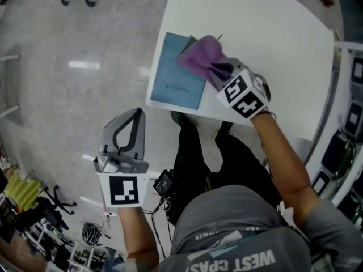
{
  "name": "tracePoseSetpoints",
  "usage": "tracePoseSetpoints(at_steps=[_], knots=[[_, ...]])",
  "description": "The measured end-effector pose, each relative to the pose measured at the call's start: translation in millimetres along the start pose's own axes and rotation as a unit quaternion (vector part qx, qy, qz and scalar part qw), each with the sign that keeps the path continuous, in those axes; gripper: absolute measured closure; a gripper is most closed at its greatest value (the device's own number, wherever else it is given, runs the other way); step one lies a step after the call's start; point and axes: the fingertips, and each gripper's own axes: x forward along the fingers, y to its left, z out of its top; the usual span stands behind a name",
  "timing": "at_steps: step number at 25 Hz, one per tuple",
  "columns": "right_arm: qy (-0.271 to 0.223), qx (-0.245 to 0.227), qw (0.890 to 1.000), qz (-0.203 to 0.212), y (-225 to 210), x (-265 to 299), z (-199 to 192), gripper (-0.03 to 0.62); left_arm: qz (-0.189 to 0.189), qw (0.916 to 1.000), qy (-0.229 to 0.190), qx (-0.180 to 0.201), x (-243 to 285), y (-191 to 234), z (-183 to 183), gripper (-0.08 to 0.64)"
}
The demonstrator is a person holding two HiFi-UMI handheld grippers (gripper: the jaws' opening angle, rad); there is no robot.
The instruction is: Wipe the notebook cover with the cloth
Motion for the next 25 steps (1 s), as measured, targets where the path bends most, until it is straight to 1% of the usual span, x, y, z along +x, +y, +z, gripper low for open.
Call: tracePoseSetpoints(at_steps=[3, 5, 7, 12, 16, 21, 25], knots=[[-0.003, -0.019, 1.0, 0.002, 1.8, 1.9, 9.5, 0.535, 0.006, 0.9999, -0.002, -0.008, -3.4, -2.6, -2.0, 0.557], [-0.005, -0.026, 1.0, 0.006, 5.9, 9.4, 19.3, 0.535, 0.012, 0.9998, 0.001, -0.015, -8.9, -1.0, -9.8, 0.557], [-0.008, -0.033, 0.999, 0.011, 10.3, 19.1, 32.8, 0.535, 0.021, 0.9994, 0.005, -0.025, -15.4, 2.8, -20.0, 0.557], [-0.024, -0.067, 0.997, 0.024, 24.0, 42.3, 76.7, 0.535, 0.037, 0.9983, 0.016, -0.042, -28.8, 11.8, -43.2, 0.557], [-0.034, -0.084, 0.995, 0.031, 32.2, 55.2, 98.1, 0.535, 0.047, 0.9974, 0.02, -0.05, -34.8, 16.7, -54.8, 0.557], [-0.042, -0.069, 0.996, 0.035, 31.0, 54.9, 97.1, 0.535, 0.048, 0.9972, 0.025, -0.052, -33.6, 20.9, -57.3, 0.557], [-0.039, -0.054, 0.997, 0.027, 23.2, 45.2, 82.9, 0.535, 0.036, 0.9983, 0.02, -0.041, -24.2, 18.8, -45.2, 0.557]])
